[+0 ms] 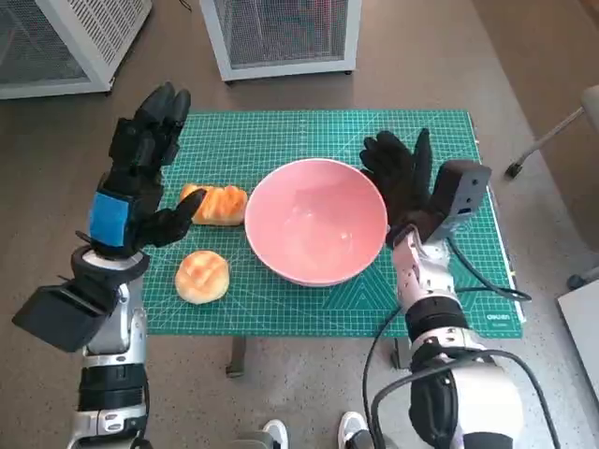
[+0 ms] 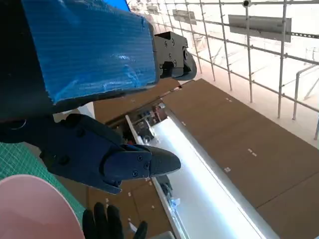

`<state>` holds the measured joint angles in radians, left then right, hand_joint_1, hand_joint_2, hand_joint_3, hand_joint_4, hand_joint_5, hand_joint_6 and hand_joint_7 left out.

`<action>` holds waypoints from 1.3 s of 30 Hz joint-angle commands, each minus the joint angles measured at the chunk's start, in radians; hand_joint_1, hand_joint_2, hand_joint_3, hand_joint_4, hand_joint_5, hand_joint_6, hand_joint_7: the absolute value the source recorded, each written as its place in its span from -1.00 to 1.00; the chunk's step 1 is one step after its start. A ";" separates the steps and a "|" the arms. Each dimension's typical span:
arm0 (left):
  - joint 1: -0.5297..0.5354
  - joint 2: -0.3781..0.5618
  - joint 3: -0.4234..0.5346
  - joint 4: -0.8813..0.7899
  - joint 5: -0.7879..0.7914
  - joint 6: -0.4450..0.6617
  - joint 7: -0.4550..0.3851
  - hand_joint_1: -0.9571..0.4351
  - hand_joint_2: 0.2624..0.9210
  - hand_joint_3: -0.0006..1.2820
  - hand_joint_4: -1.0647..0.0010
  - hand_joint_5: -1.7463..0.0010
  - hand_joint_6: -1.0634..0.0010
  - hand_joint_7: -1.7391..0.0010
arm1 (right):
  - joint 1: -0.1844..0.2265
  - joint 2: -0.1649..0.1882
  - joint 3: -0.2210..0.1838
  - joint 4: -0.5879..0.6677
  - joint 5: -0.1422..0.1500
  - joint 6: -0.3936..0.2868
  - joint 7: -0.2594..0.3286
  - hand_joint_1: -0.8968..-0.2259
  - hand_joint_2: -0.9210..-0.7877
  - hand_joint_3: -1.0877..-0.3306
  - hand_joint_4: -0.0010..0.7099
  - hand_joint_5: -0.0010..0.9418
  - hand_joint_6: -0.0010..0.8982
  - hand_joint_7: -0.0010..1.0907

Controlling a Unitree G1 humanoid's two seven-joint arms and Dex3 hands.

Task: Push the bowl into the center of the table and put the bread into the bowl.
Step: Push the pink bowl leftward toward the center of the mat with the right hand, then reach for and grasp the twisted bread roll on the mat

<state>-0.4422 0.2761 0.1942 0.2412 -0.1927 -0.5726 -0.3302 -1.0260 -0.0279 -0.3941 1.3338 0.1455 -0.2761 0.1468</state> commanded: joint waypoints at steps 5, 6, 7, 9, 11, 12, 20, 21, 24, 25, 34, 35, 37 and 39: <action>0.007 0.016 0.010 -0.011 0.000 -0.004 0.004 -0.51 1.00 -0.42 0.63 0.99 0.83 0.57 | -0.014 -0.048 0.042 -0.015 -0.046 -0.094 0.027 0.12 -1.00 -0.21 -0.55 -0.99 -0.76 -0.33; 0.008 0.016 0.010 -0.013 -0.001 -0.002 0.004 -0.51 1.00 -0.42 0.63 0.99 0.83 0.57 | -0.015 -0.051 0.046 -0.019 -0.048 -0.111 0.032 0.10 -1.00 -0.21 -0.54 -0.99 -0.79 -0.28; 0.006 0.017 0.010 -0.013 0.001 -0.002 0.005 -0.51 1.00 -0.42 0.63 0.99 0.83 0.57 | -0.016 -0.055 0.049 -0.025 -0.048 -0.138 0.042 0.09 -1.00 -0.21 -0.54 -0.99 -0.80 -0.26; 0.003 0.020 0.010 -0.012 0.008 -0.002 0.009 -0.51 1.00 -0.42 0.62 0.99 0.83 0.57 | -0.016 -0.062 0.057 -0.040 -0.045 -0.194 0.062 0.05 -1.00 -0.21 -0.53 -0.99 -0.86 -0.17; -0.003 0.025 0.009 -0.009 0.020 -0.005 0.013 -0.51 1.00 -0.42 0.62 0.99 0.82 0.58 | -0.015 -0.069 0.066 -0.058 -0.042 -0.258 0.088 -0.01 -1.00 -0.19 -0.52 -0.99 -0.94 -0.07; -0.004 0.028 0.009 -0.008 0.024 -0.005 0.015 -0.52 1.00 -0.42 0.62 0.99 0.82 0.58 | -0.014 -0.072 0.070 -0.064 -0.041 -0.284 0.099 -0.03 -1.00 -0.18 -0.51 -0.99 -0.96 -0.04; -0.039 0.095 0.008 0.022 0.133 -0.005 0.048 -0.53 1.00 -0.42 0.63 0.99 0.84 0.59 | 0.017 -0.085 0.087 -0.164 0.008 -0.550 0.261 0.01 -1.00 -0.17 -0.47 -0.98 -0.99 0.02; -0.045 0.115 0.006 0.024 0.171 0.004 0.060 -0.54 1.00 -0.42 0.63 1.00 0.84 0.60 | 0.023 -0.084 0.089 -0.185 0.020 -0.585 0.288 0.01 -1.00 -0.17 -0.47 -0.98 -0.99 0.03; -0.057 0.165 -0.002 0.027 0.263 0.026 0.088 -0.57 1.00 -0.43 0.69 1.00 0.89 0.61 | 0.038 -0.081 0.095 -0.229 0.051 -0.656 0.347 -0.01 -1.00 -0.16 -0.44 -0.97 -1.00 0.07; -0.061 0.187 -0.007 0.025 0.299 0.041 0.095 -0.58 1.00 -0.43 0.70 1.00 0.90 0.62 | 0.044 -0.081 0.100 -0.245 0.058 -0.676 0.363 -0.02 -1.00 -0.16 -0.43 -0.97 -1.00 0.08; -0.116 0.345 -0.105 -0.015 0.558 0.331 0.053 -0.64 0.91 -0.87 0.96 1.00 0.98 0.74 | 0.103 -0.086 0.139 -0.356 0.125 -0.746 0.466 -0.11 -1.00 -0.12 -0.42 -0.98 -1.00 0.07; -0.121 0.353 -0.118 -0.022 0.576 0.364 0.045 -0.63 0.84 -0.91 0.98 1.00 0.99 0.76 | 0.107 -0.086 0.141 -0.361 0.130 -0.747 0.471 -0.10 -1.00 -0.11 -0.42 -0.98 -1.00 0.07; -0.135 0.366 -0.149 -0.041 0.616 0.453 0.013 -0.60 0.70 -0.95 0.99 1.00 0.99 0.78 | 0.115 -0.086 0.147 -0.375 0.136 -0.747 0.477 -0.09 -1.00 -0.11 -0.42 -0.98 -1.00 0.06; -0.158 0.374 -0.186 -0.050 0.655 0.547 -0.034 -0.51 0.52 -0.97 0.99 1.00 1.00 0.80 | 0.124 -0.085 0.153 -0.391 0.146 -0.745 0.482 -0.08 -1.00 -0.11 -0.42 -0.98 -1.00 0.06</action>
<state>-0.5626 0.6314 0.0663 0.2226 0.4078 -0.1442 -0.3055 -0.9379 -0.1136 -0.2544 0.9620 0.2768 -1.0223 0.6098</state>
